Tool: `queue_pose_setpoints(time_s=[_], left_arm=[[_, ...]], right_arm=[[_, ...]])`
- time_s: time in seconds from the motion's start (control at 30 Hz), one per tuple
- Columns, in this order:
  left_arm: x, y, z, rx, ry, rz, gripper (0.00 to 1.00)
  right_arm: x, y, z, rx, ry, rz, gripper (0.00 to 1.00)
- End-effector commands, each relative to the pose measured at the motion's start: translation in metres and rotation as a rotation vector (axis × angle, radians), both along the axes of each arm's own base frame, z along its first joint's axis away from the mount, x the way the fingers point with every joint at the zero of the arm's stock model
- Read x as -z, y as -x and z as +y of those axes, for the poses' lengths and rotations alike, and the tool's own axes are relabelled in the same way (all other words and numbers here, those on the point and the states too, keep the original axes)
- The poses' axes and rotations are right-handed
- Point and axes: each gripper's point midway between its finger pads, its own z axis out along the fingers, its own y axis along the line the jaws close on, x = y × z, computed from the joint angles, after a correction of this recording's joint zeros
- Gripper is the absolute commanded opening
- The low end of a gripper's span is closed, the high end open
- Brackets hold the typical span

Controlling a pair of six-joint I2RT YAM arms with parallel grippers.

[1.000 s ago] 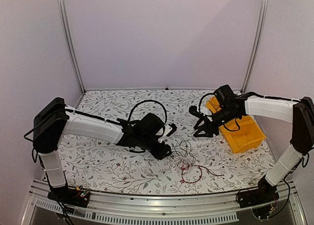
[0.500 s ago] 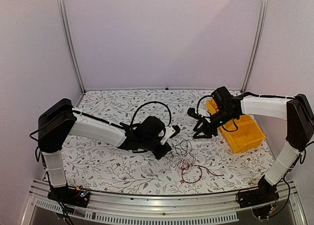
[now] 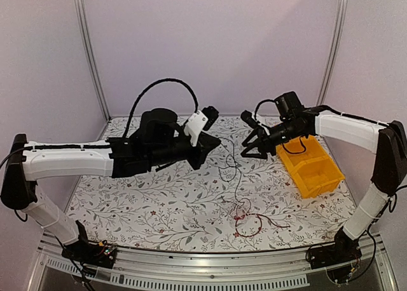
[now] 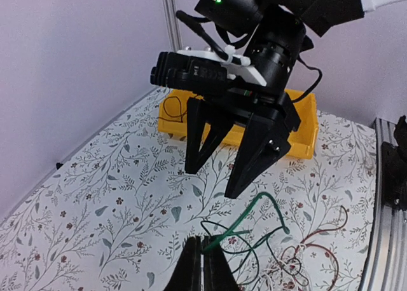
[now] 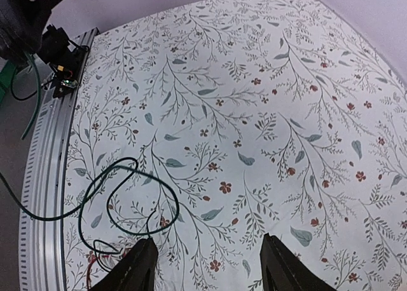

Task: Untangle the cables

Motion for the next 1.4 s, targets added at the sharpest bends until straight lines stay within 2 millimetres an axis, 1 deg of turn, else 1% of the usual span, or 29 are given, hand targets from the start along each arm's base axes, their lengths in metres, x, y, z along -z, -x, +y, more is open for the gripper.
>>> queue_pose_setpoints(time_s=[0.0,0.07,0.23,0.27,0.33,0.4,0.43,0.47,0.6,0.7,0.8,0.83,0.9,0.93,1.0,1.03,1.07,1.1,1.17,1.2,1.23,1.27,1.3,1.37], left_arm=[[-0.059,-0.007,0.001,-0.034,0.074,-0.091,0.00],[-0.073,-0.008,-0.001,-0.031,0.084,-0.102,0.00],[-0.100,-0.013,-0.004,-0.044,0.102,-0.128,0.00],[-0.104,-0.014,-0.004,-0.050,0.103,-0.135,0.00],[-0.107,-0.018,-0.004,-0.063,0.095,-0.139,0.00],[-0.106,-0.022,-0.006,-0.074,0.086,-0.142,0.00],[-0.104,-0.024,-0.008,-0.077,0.080,-0.144,0.00],[-0.095,-0.025,-0.008,-0.082,0.046,-0.129,0.00],[-0.088,-0.030,-0.013,-0.092,0.036,-0.120,0.00],[-0.086,-0.032,-0.017,-0.093,0.045,-0.111,0.00],[-0.082,-0.033,-0.018,-0.098,0.044,-0.101,0.00],[-0.081,-0.033,-0.019,-0.098,0.045,-0.098,0.00],[-0.079,-0.033,-0.019,-0.097,0.046,-0.091,0.00],[-0.083,-0.034,-0.020,-0.097,0.062,-0.096,0.00],[-0.085,-0.036,-0.021,-0.104,0.076,-0.103,0.00],[-0.083,-0.037,-0.021,-0.109,0.075,-0.102,0.00],[-0.081,-0.038,-0.020,-0.115,0.074,-0.103,0.00],[-0.078,-0.039,-0.020,-0.121,0.069,-0.102,0.05],[-0.068,-0.038,-0.019,-0.119,0.063,-0.098,0.30],[-0.059,-0.036,-0.018,-0.117,0.061,-0.086,0.40],[-0.051,-0.035,-0.016,-0.123,0.068,-0.075,0.46],[-0.039,-0.032,-0.012,-0.121,0.059,-0.066,0.49],[-0.030,-0.028,-0.011,-0.116,0.071,-0.045,0.52],[-0.020,-0.022,-0.008,-0.103,0.089,-0.031,0.54]], right_arm=[[-0.091,0.003,0.021,-0.071,-0.200,-0.066,0.60],[-0.113,0.002,0.027,-0.093,-0.241,-0.083,0.61],[-0.147,-0.004,0.031,-0.080,-0.253,-0.110,0.61],[-0.148,-0.001,0.032,-0.095,-0.255,-0.099,0.61],[-0.157,0.010,0.031,-0.139,-0.284,-0.106,0.61],[-0.160,0.027,0.028,-0.187,-0.319,-0.090,0.61],[-0.165,0.038,0.026,-0.219,-0.339,-0.079,0.61],[-0.166,0.046,0.024,-0.248,-0.350,-0.062,0.62],[-0.157,0.067,0.023,-0.326,-0.375,-0.023,0.63],[-0.149,0.075,0.025,-0.349,-0.381,-0.002,0.64],[-0.139,0.079,0.032,-0.360,-0.364,0.004,0.64],[-0.136,0.079,0.035,-0.364,-0.360,0.003,0.62],[-0.133,0.076,0.039,-0.349,-0.351,-0.007,0.50],[-0.132,0.074,0.040,-0.341,-0.348,-0.003,0.40],[-0.131,0.070,0.040,-0.321,-0.340,0.000,0.12],[-0.130,0.069,0.040,-0.312,-0.338,0.000,0.00],[-0.132,0.069,0.040,-0.306,-0.338,0.006,0.00],[-0.133,0.070,0.040,-0.308,-0.341,0.008,0.00],[-0.139,0.072,0.039,-0.311,-0.353,0.005,0.00],[-0.141,0.073,0.039,-0.312,-0.356,0.004,0.00],[-0.142,0.074,0.039,-0.310,-0.358,0.003,0.00],[-0.142,0.074,0.038,-0.308,-0.357,0.002,0.00],[-0.141,0.073,0.038,-0.305,-0.354,0.001,0.00],[-0.140,0.072,0.038,-0.300,-0.349,-0.003,0.00]])
